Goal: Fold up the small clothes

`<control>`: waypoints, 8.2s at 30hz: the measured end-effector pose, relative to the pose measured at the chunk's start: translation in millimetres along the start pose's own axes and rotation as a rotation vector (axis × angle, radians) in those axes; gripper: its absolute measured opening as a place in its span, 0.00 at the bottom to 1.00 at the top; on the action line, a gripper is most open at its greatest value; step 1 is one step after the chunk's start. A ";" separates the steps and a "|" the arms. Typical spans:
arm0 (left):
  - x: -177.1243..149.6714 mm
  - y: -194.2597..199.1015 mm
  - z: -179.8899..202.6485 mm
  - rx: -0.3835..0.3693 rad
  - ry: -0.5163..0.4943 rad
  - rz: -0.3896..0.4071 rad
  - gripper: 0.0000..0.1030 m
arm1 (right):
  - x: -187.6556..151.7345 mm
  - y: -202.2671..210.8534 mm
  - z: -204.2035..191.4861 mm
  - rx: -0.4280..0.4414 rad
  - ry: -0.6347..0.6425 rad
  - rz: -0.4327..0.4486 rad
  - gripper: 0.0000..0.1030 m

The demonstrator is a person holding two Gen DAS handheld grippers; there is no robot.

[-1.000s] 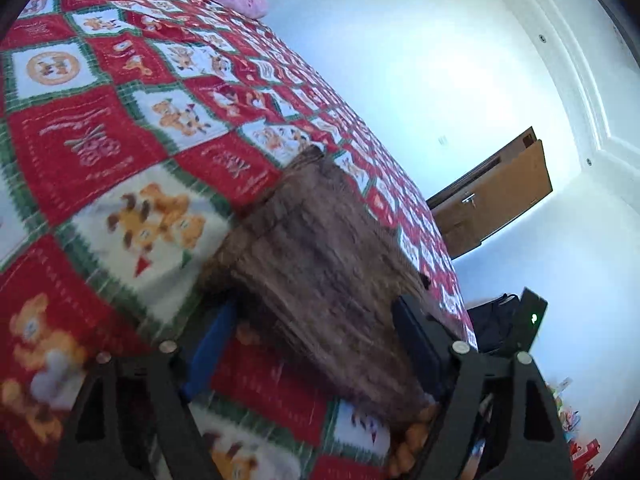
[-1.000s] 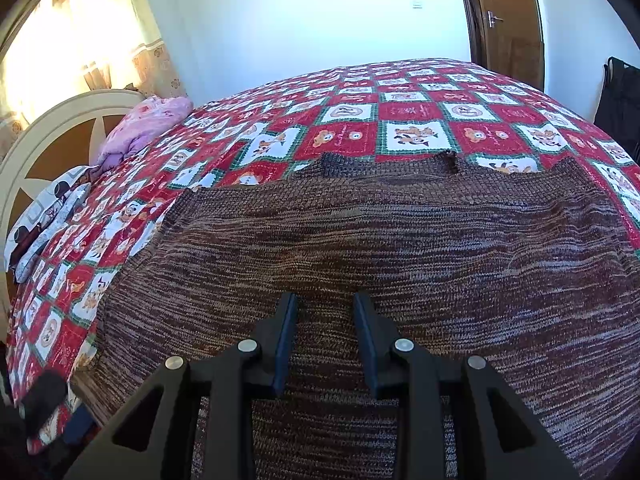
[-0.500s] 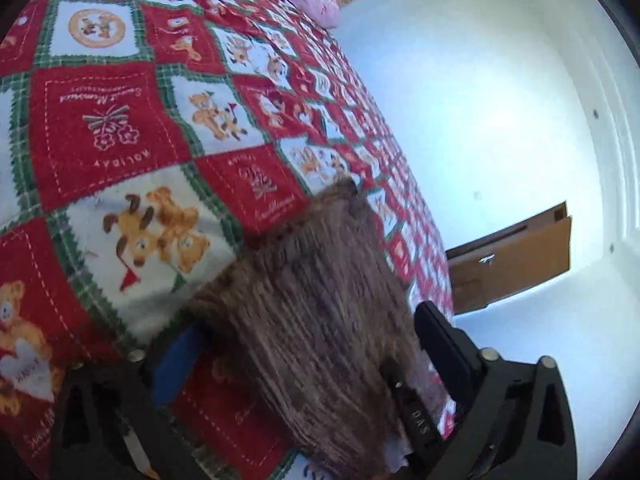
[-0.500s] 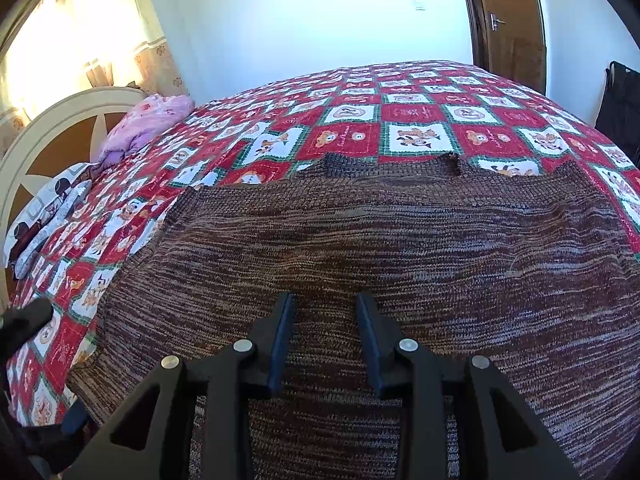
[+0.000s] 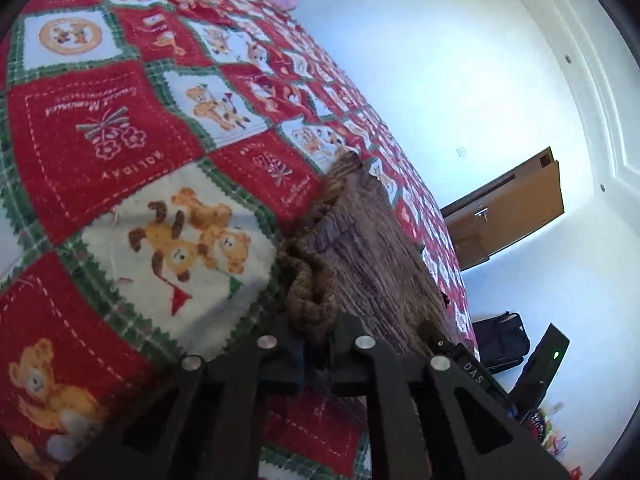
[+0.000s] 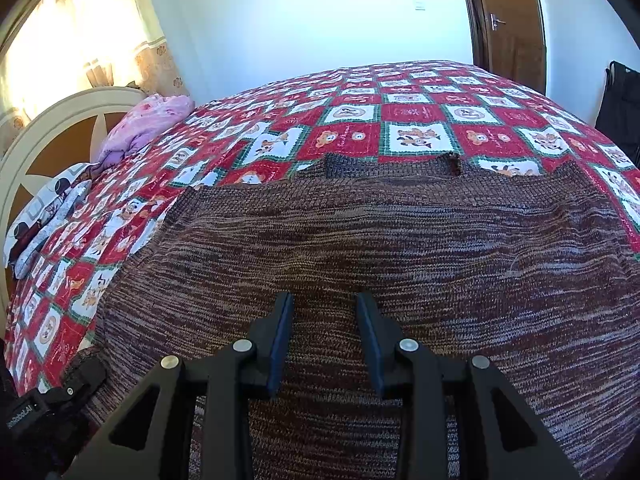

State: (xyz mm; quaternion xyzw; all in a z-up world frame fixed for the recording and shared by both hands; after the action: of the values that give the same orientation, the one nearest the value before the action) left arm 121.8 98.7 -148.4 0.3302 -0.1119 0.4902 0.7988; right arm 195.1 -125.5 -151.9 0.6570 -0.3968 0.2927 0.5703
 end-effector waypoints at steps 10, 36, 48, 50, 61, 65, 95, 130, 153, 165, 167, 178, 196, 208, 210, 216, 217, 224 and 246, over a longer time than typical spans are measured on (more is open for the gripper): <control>-2.6 2.2 5.1 -0.062 -0.096 0.001 0.06 | 1.7 -1.3 -8.3 -0.021 0.059 -0.030 0.42; -8.6 12.2 10.0 -0.147 -0.160 0.063 0.06 | 5.8 -112.8 -190.9 0.070 0.543 -0.232 0.60; -3.1 8.4 22.9 -0.211 -0.184 0.039 0.05 | 35.4 -99.9 -147.8 0.213 0.191 -0.243 0.14; -1.7 13.6 36.6 -0.212 -0.259 0.051 0.05 | 48.5 -87.6 -137.4 0.247 0.110 -0.222 0.14; -35.2 31.5 146.4 -0.311 -0.625 0.020 0.05 | 104.0 -23.3 -40.2 0.251 0.005 -0.140 0.14; -66.1 33.3 181.1 -0.397 -0.701 -0.024 0.05 | 116.6 2.8 15.1 0.217 0.001 -0.111 0.14; -246.4 2.6 230.7 -0.452 -0.986 -0.401 0.16 | 40.5 30.5 239.5 0.120 -0.279 -0.110 0.20; -107.3 -34.3 175.2 -0.133 -0.843 -0.209 0.74 | 41.6 111.9 156.2 0.007 -0.005 0.003 0.16; -119.9 -106.0 233.3 0.010 -1.000 -0.164 0.80 | 72.4 8.8 233.0 -0.162 -0.035 -0.052 0.12; -134.5 -139.4 207.1 0.088 -0.979 -0.212 0.96 | 54.8 4.4 256.1 -0.177 -0.104 -0.005 0.15; -134.7 -141.0 206.0 0.089 -0.969 -0.212 0.97 | 54.7 3.4 256.6 -0.176 -0.108 -0.003 0.17; -137.7 -137.5 208.7 0.119 -1.023 -0.160 1.00 | 56.2 4.7 261.0 -0.207 -0.115 0.007 0.34; -135.3 -136.8 201.6 0.127 -0.958 -0.165 1.00 | 4.4 94.4 258.9 -0.236 -0.303 0.091 0.59; -137.5 -133.1 206.0 0.154 -1.017 -0.118 1.00 | 1.3 95.0 261.1 -0.190 -0.328 0.114 0.64; -137.6 -132.9 206.2 0.156 -1.021 -0.115 1.00 | 1.4 95.2 261.8 -0.182 -0.337 0.119 0.64; -138.8 -123.0 206.2 0.061 -0.998 -0.209 1.00 | 0.9 94.8 262.3 -0.180 -0.338 0.114 0.65; -140.4 -118.3 205.4 0.009 -0.973 -0.261 1.00 | 0.9 95.3 263.4 -0.168 -0.347 0.117 0.67; -118.7 -74.1 186.6 -0.211 -0.776 -0.352 1.00 | 1.9 101.5 269.9 -0.067 -0.446 0.157 0.68; -151.5 -137.2 203.0 -0.090 -0.879 -0.375 1.00 | 17.6 46.5 212.5 -0.033 -0.194 -0.011 0.66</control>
State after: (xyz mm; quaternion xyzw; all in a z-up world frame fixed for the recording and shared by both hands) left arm 193.9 -179.4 -128.3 0.4860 -0.3986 0.1464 0.7639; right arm 149.8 -339.0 -150.9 0.6750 -0.4511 0.2180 0.5416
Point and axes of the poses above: each gripper's, at about its wrist camera, not at the fingertips, and y roughly against the way its jaws point, z to its right, x to its top, the point moved 7 cm from there along -y, roughly the way its jaws point, and after that the axes turned 12 degrees about z, right-handed, at the moved point
